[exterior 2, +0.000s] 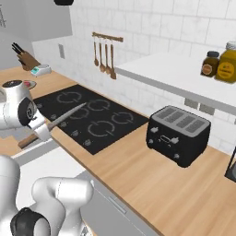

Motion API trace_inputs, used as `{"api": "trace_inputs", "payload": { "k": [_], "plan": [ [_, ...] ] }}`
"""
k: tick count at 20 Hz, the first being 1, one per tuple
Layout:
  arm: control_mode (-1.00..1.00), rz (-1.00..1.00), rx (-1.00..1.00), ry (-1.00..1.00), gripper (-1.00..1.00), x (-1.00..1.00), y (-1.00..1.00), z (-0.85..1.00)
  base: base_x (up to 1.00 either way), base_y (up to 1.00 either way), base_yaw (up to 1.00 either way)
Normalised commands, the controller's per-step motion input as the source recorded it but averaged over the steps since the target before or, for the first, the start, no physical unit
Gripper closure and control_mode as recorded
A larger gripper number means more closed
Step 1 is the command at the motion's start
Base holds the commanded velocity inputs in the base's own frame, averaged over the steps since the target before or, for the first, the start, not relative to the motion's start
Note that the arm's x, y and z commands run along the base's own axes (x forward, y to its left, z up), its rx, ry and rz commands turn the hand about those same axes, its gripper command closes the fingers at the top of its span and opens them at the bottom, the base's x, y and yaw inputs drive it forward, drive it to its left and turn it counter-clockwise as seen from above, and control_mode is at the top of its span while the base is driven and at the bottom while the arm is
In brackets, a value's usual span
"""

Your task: Pick up the knife from the drawer and place it on the cutting board. Then place the meat from the plate to the cutting board.

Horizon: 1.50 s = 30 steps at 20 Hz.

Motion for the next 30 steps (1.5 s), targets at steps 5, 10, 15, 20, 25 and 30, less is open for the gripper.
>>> {"api": "trace_inputs", "payload": {
  "k": [5, 10, 15, 20, 25, 30],
  "plan": [
    [1.00, 0.00, 0.00, 0.00, 1.00, 0.00, 0.00, 0.00, -1.00, -0.50, -0.21],
    [1.00, 0.00, 0.00, 0.00, 1.00, 0.00, 0.00, 0.00, -0.71, -0.42, -0.53],
    [1.00, 0.00, 0.00, 0.00, 1.00, 0.00, 0.00, 0.00, -0.05, -0.75, -0.51],
    [1.00, 0.00, 0.00, 0.00, 1.00, 0.00, 0.00, 0.00, 0.00, -0.88, -0.54],
    [1.00, 0.00, 0.00, 0.00, 1.00, 0.00, 0.00, 0.00, 0.04, -0.87, -0.46],
    [1.00, 0.00, 0.00, 0.00, 1.00, 0.00, 0.00, 0.00, 0.28, -0.62, -0.34]
  ]
}}
